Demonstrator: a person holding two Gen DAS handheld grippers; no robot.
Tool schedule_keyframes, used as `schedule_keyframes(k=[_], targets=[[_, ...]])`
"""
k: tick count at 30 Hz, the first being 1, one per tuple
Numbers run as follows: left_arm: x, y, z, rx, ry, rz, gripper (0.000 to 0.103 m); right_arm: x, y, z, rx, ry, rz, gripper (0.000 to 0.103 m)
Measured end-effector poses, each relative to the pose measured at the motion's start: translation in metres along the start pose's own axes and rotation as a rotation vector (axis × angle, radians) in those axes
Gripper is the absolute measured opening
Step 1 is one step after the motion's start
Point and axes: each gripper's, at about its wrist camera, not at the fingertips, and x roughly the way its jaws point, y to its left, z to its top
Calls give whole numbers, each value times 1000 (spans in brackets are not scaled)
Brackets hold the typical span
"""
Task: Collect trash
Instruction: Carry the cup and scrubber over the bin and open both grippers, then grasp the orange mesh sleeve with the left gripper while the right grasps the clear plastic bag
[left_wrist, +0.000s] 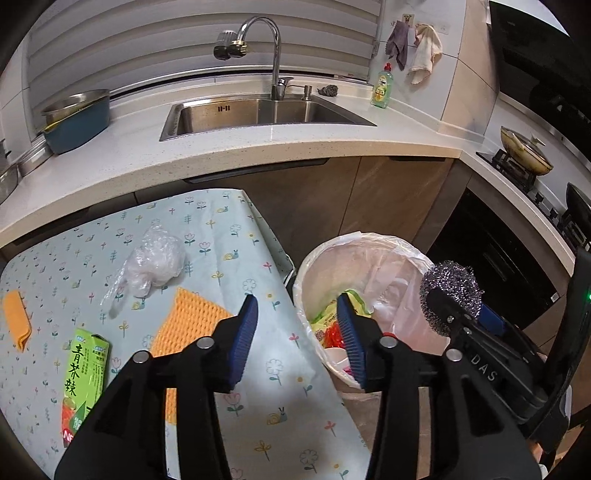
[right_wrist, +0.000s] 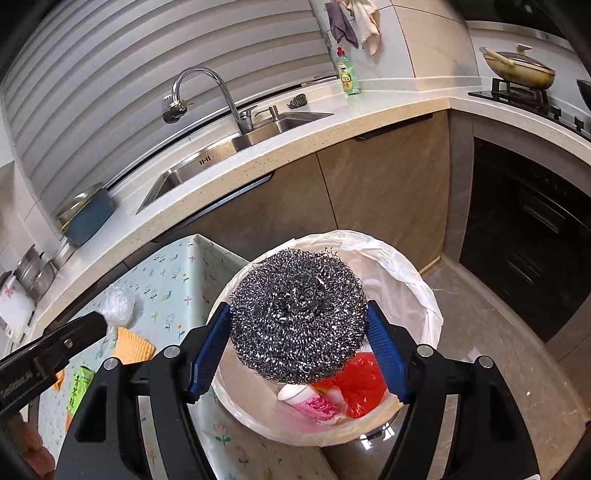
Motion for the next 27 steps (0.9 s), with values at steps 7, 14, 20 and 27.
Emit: schedule_keyframes(k=[7,14,20,27], targets=[[-11,35,-3,-64,-24,55,65,-3,19,6,-30,-33,-7,78],[-21,67,-9,-118,-29,91,65,-12,44,7,-53,-41,26,78],[-35,97,-16,-165,-39,128,65,-19,83,-1,-117,-30,79,78],[-52,147,-26,-233,-54,200,71,-19,135,-15,-188,-4,145,78]])
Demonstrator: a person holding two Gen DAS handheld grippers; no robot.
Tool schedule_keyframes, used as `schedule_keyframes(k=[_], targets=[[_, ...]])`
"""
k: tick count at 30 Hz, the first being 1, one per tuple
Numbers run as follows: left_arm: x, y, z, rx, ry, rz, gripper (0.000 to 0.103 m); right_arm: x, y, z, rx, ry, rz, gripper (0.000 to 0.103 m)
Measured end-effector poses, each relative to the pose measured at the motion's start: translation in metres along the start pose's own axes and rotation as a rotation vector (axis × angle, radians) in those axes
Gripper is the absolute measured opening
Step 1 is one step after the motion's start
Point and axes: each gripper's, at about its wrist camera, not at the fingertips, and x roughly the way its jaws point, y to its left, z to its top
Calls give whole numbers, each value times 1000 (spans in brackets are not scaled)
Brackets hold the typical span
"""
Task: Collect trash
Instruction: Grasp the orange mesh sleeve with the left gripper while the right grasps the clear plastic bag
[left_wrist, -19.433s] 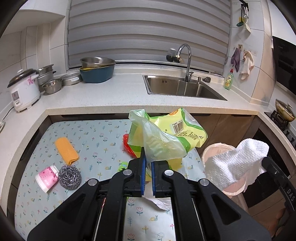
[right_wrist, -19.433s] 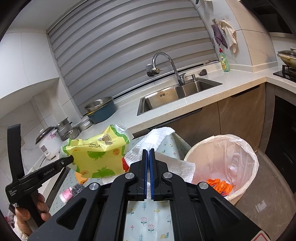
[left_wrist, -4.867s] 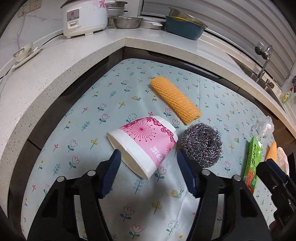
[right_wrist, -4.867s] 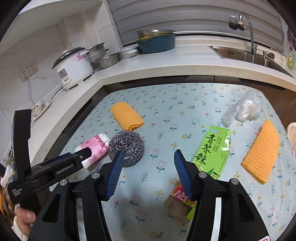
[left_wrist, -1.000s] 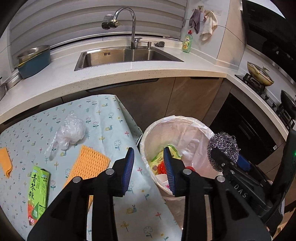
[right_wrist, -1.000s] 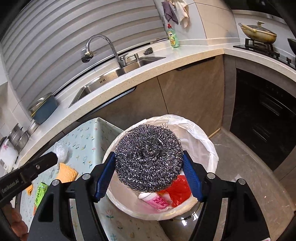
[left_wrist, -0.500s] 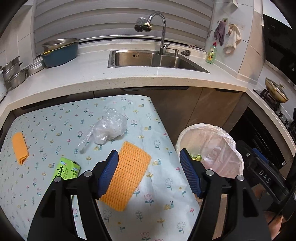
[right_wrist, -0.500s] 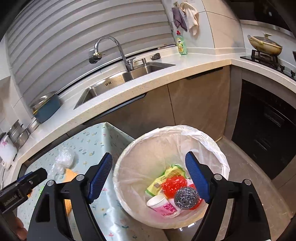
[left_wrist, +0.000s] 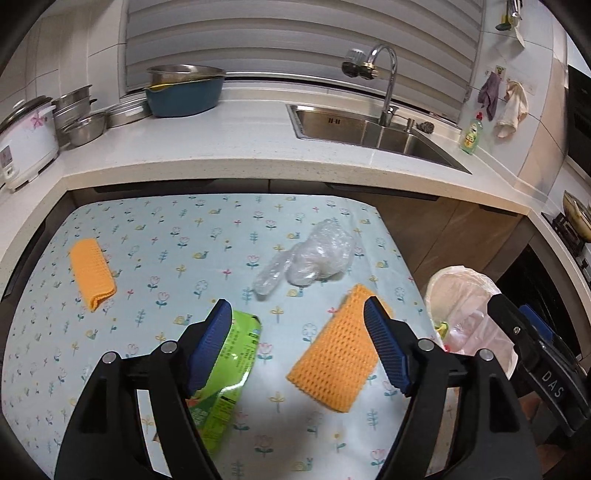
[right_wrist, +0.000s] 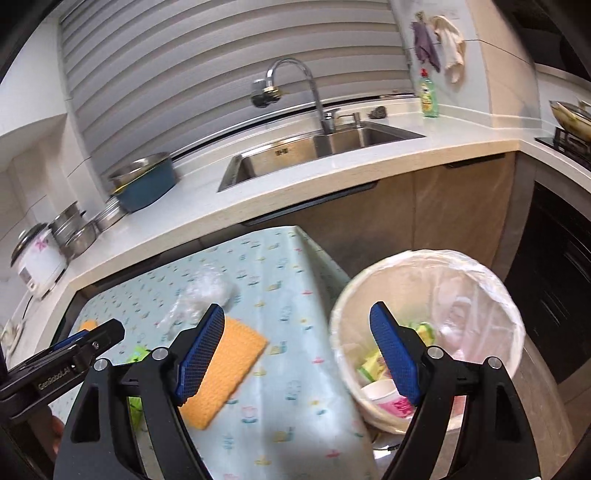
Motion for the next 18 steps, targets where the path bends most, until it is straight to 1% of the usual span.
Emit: schedule_keyframes(k=[8,14,16,17,18], targets=[[5,75,6,-100,4,96,72,25,58,-6,-62,39,64,78],[16,124,10,-143,14,162,72,52,93,-8,-106,66,88,78],[21,140,11,-155,22,191,77,61,101,-9,-114,77,94,78],[24,149,12,-164,26,216,82,67,106,-9,-118,83,98,78],[27,156,12,-171,26,234,83,72,109,-9,-120,87,99,78]])
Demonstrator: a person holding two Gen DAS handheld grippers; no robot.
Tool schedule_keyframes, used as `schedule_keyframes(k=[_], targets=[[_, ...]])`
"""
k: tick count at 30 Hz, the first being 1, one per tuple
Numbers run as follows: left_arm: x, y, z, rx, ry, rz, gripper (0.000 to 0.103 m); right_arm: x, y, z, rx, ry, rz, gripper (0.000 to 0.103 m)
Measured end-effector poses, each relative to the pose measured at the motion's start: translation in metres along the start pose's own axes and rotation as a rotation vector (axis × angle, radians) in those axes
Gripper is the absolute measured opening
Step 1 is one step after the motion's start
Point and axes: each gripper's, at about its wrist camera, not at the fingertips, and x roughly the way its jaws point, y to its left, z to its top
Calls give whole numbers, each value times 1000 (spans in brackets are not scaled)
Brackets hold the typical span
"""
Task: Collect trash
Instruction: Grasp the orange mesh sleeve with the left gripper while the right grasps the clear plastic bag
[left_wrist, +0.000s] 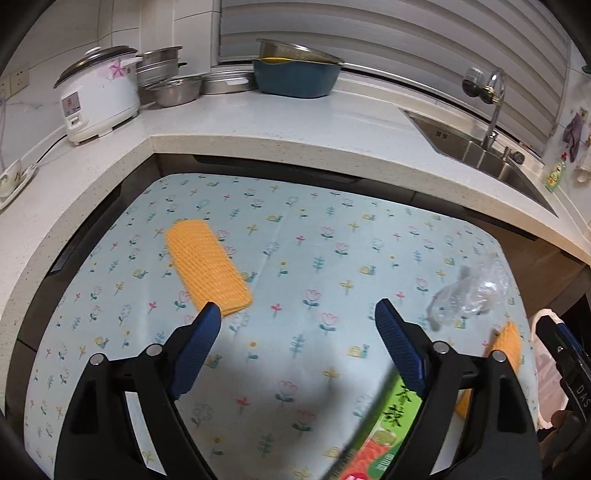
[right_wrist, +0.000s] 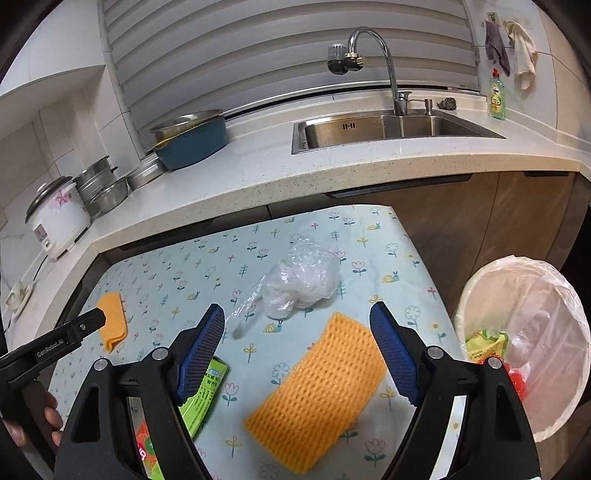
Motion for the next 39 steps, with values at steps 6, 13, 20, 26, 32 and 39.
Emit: schedule_keyframes(k=[6,13,20,26,32,39], targets=[[35,42,10,-57,53,61,89,36,11,9,-5,24,-10,78],[79,70,22,-113,128,105,89,75,13,21,19,50,-30,78],[110,69,23,-109,179,72,72,109,17,24,16,104,-51,78],[111,53,20,-76,180,21,29,121,14,19,28,143,-45,59],[88,25,19,-34,147,-20,22,110,10,17,32,148,-21,40],[46,-25,18,36,99,-76,22,66,4,20,27,81,-5,34]])
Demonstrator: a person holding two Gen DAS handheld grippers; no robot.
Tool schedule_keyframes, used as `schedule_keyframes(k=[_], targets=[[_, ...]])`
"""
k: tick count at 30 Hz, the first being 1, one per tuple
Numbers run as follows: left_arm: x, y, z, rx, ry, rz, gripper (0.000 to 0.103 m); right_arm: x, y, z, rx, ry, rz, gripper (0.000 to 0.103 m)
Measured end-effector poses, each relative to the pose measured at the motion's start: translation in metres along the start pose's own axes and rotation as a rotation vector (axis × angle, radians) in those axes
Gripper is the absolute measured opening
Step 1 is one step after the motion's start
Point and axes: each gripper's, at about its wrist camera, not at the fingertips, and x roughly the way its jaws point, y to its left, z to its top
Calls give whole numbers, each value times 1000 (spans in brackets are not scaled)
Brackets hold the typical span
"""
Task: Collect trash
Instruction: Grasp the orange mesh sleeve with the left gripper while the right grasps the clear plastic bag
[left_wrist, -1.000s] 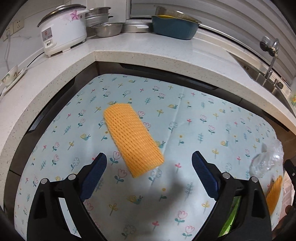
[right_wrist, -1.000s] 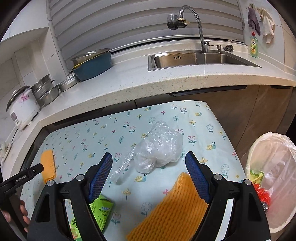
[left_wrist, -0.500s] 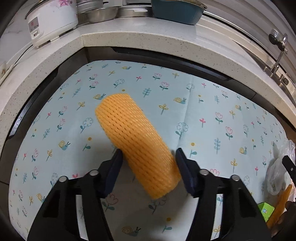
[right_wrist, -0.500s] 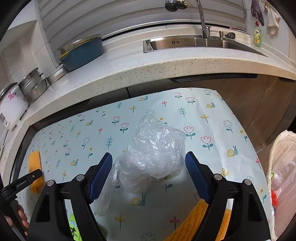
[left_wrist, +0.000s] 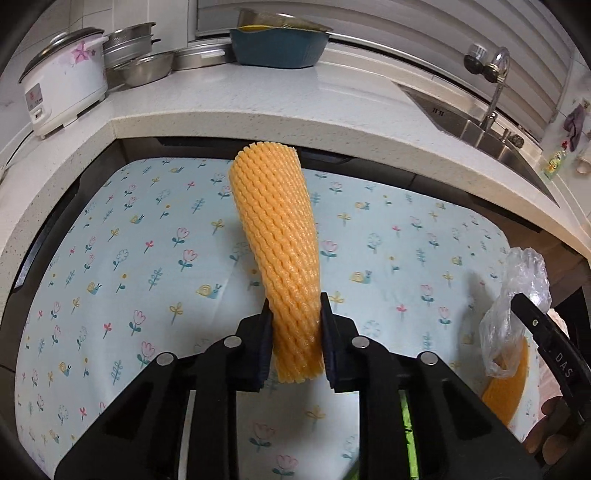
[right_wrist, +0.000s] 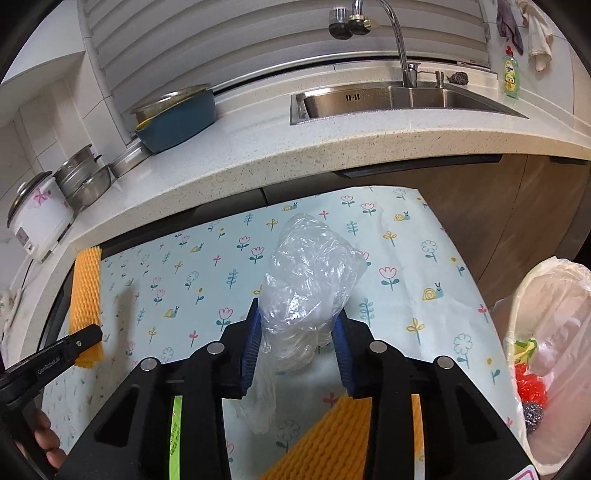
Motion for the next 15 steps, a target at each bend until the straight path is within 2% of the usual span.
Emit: schedule_keyframes(k=[7,15], targets=[[-42,-61,-10,81,-42,-55,22,-49,-22,2,31,-60,11,34],[-80,-129,-31,183,-72,-114,22,-103,-68,-3,82,-121,-22,34]])
